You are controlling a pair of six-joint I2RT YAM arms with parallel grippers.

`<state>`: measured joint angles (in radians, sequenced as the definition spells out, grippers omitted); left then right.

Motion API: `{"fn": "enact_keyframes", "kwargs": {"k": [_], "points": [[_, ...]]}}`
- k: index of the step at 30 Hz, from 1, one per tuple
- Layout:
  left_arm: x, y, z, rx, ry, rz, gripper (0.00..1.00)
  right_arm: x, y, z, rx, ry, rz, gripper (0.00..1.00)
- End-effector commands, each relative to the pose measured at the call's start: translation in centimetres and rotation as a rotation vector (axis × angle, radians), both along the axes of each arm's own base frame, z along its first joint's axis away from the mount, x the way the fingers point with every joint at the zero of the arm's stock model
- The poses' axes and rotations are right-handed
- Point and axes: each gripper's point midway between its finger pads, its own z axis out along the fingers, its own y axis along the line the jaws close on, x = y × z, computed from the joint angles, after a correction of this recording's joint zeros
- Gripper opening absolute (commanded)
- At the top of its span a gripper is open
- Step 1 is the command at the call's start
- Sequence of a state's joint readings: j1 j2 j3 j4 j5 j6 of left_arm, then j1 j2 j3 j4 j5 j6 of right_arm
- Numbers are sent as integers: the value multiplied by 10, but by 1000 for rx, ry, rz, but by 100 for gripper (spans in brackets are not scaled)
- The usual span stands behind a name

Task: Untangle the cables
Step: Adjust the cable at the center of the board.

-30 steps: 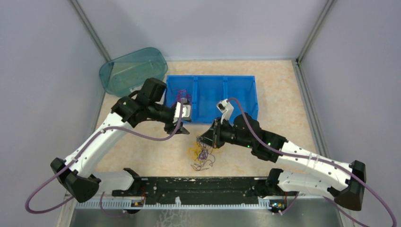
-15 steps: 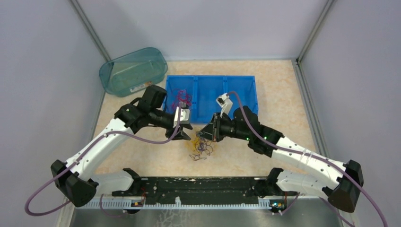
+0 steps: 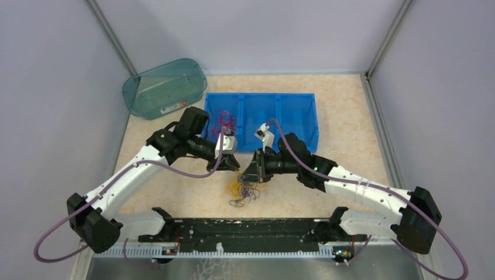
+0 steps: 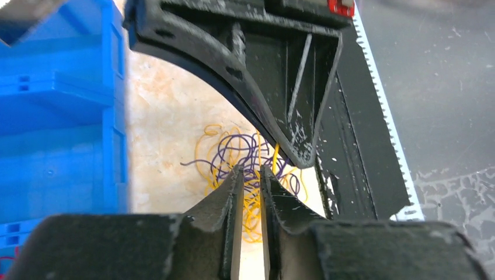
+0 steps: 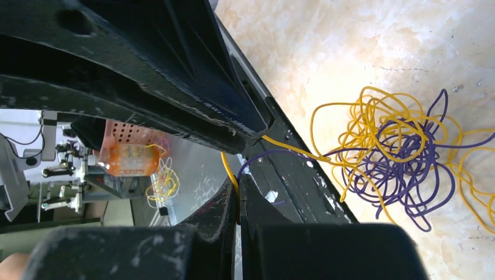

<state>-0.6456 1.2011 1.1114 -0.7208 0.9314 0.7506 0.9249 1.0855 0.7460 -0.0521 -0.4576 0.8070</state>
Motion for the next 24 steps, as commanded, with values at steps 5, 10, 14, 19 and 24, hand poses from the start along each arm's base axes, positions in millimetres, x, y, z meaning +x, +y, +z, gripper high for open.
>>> {"fn": "enact_keyframes", "kwargs": {"k": [5,10,14,19,24], "points": [[-39,12,-2,-16,61,-141,49,1,3,17,72,-47,12,0],[-41,25,-11,33,-59,-221,53,1,0,14,61,-47,6,0],[-39,20,-10,19,-46,-214,54,1,1,16,66,-51,5,0],[-4,1,-3,-15,-42,-30,47,2,4,18,80,-51,13,0],[-6,0,-8,-13,-3,-29,38,3,5,18,81,-53,10,0]]}}
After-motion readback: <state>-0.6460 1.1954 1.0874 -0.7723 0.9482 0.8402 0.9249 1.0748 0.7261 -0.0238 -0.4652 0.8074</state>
